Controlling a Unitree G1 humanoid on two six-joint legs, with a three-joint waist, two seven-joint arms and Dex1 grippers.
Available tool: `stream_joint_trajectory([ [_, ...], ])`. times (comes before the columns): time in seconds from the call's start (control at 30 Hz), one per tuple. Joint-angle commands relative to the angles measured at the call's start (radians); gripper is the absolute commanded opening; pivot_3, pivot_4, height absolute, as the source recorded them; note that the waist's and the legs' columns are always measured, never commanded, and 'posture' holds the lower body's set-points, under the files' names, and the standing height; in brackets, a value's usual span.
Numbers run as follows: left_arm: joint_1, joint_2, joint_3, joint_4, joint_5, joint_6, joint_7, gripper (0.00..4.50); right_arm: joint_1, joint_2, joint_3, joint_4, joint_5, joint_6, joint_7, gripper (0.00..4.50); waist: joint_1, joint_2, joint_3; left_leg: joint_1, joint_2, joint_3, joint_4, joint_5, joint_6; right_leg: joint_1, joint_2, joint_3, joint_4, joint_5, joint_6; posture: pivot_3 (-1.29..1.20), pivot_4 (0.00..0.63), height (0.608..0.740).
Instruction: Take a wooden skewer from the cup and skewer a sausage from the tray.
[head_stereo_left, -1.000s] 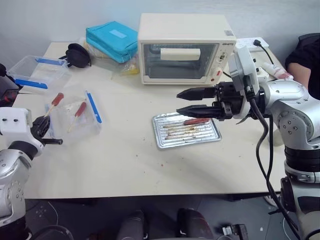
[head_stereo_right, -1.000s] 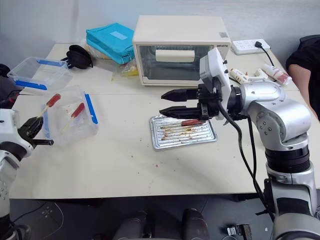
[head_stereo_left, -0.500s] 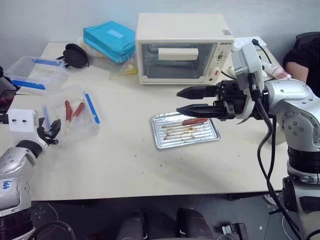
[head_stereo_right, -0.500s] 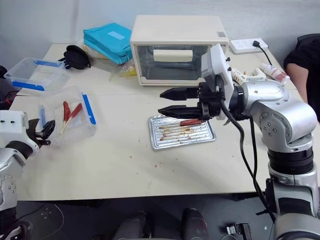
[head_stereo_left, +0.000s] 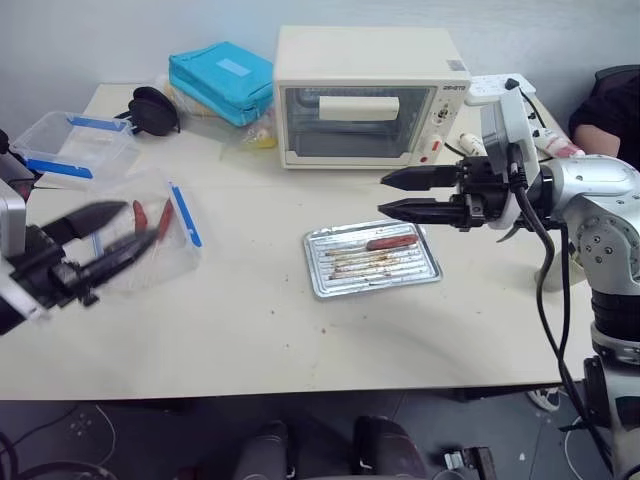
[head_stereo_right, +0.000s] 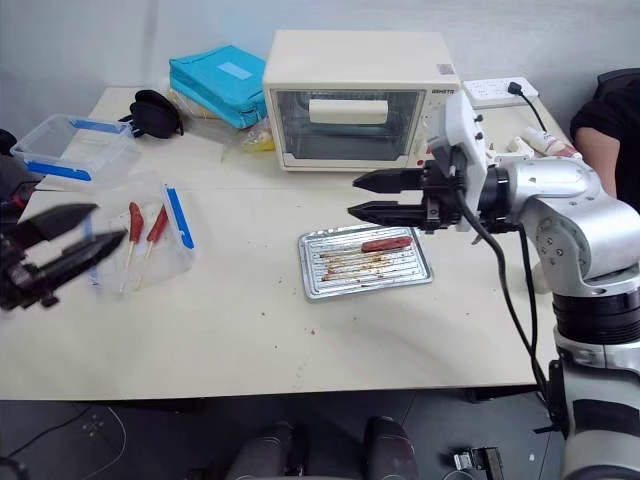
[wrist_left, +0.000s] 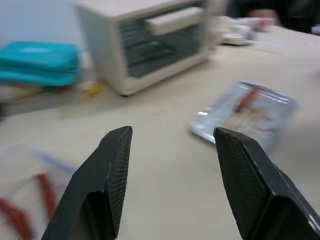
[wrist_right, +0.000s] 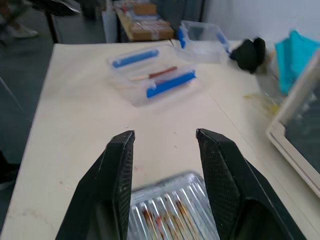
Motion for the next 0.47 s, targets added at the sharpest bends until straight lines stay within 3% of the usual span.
stream_joint_trajectory([
  [0.03,0.041,0.108,0.066,0.108,0.01,-0.003,-0.174,2.76,0.055,-0.128,-0.081,0.023,-0.021,-0.03,0.087,2.05,0.004,0.001,0.0,0.0,0.0,0.001,0.0,0.0,0.0,0.0,0.003,-0.002,-0.001,0.0,-0.001,0.0,0.15,0.74],
  [0.17,0.087,0.186,0.025,0.189,0.107,-0.07,-0.317,2.76,0.177,-0.28,-0.157,0.058,-0.042,-0.043,0.165,2.05,0.0,0.002,0.001,0.001,0.0,0.004,-0.001,0.0,0.001,-0.001,0.008,-0.003,-0.002,0.0,-0.001,0.0,0.15,0.74],
  [0.3,0.087,0.197,-0.014,0.223,0.15,-0.113,-0.376,2.76,0.336,-0.398,-0.275,0.085,-0.052,-0.049,0.234,2.05,0.0,0.002,0.001,0.002,0.001,0.006,-0.003,-0.001,0.001,-0.002,0.008,-0.002,-0.003,-0.001,-0.001,0.0,0.15,0.74],
  [0.47,0.093,0.163,-0.038,0.207,0.154,-0.117,-0.401,2.76,0.49,-0.436,-0.409,0.046,-0.032,-0.036,0.266,2.05,-0.003,0.002,0.001,0.003,0.002,0.008,-0.005,-0.001,0.0,-0.002,0.007,0.0,-0.003,0.0,-0.001,0.0,0.15,0.74],
])
